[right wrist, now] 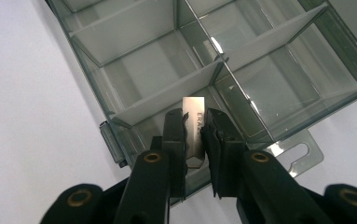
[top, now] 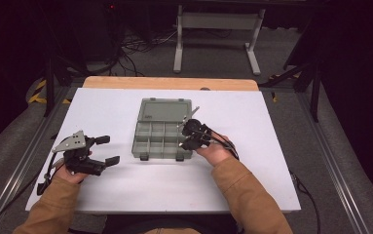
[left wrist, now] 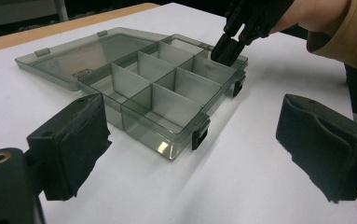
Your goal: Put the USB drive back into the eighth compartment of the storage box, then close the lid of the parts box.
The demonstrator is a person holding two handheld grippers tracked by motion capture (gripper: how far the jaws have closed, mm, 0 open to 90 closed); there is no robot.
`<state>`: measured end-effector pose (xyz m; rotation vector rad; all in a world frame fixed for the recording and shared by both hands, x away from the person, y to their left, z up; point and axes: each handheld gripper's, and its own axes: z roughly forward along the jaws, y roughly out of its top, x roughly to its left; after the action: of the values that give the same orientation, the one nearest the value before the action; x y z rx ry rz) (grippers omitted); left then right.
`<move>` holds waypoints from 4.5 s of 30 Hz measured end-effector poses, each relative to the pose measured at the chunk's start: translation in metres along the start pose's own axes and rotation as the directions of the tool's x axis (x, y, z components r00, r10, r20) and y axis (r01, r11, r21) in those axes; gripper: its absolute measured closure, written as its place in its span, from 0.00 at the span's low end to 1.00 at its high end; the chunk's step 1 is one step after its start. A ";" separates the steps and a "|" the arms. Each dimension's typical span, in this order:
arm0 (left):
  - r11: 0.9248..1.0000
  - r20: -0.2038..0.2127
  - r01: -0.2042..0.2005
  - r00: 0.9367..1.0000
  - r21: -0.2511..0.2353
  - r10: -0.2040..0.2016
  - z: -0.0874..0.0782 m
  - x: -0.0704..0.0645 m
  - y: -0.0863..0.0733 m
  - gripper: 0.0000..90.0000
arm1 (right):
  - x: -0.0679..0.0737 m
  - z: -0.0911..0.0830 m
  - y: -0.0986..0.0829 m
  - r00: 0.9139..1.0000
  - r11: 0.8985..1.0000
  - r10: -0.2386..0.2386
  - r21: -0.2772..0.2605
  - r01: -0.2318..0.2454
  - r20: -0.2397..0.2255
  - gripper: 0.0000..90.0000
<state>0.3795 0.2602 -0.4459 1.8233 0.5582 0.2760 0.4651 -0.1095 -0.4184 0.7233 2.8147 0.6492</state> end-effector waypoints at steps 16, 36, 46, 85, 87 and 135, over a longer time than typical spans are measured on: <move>0.999 0.022 0.026 0.999 0.041 -0.027 0.001 0.010 0.008 0.06 | -0.004 -0.019 -0.005 1.000 0.997 0.012 -0.077 -0.012 0.000 0.98; 0.983 -0.007 0.028 1.000 0.179 -0.027 0.019 0.039 0.042 0.42 | -0.034 -0.050 -0.015 0.997 0.986 0.041 -0.163 -0.031 0.058 1.00; 0.969 -0.084 0.030 0.996 0.244 -0.010 0.036 0.056 0.057 0.81 | -0.051 -0.047 -0.010 0.997 0.986 0.047 -0.160 -0.036 0.065 1.00; 0.911 -0.294 0.184 0.953 0.370 -0.073 0.097 0.108 0.079 1.00 | -0.108 -0.024 0.004 0.987 0.981 0.107 -0.174 -0.085 0.122 1.00; 0.907 -0.302 0.189 0.951 0.377 -0.073 0.099 0.110 0.079 1.00 | -0.110 -0.023 0.004 0.986 0.981 0.109 -0.175 -0.086 0.124 1.00; 0.873 -0.311 0.265 0.940 0.409 -0.139 0.145 0.130 0.040 1.00 | -0.125 0.034 0.000 0.977 0.976 0.179 -0.147 -0.161 0.118 1.00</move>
<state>0.5670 0.1956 -0.4662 2.1604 1.0751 0.2710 0.5823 -0.1586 -0.4422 0.9516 2.5800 0.7825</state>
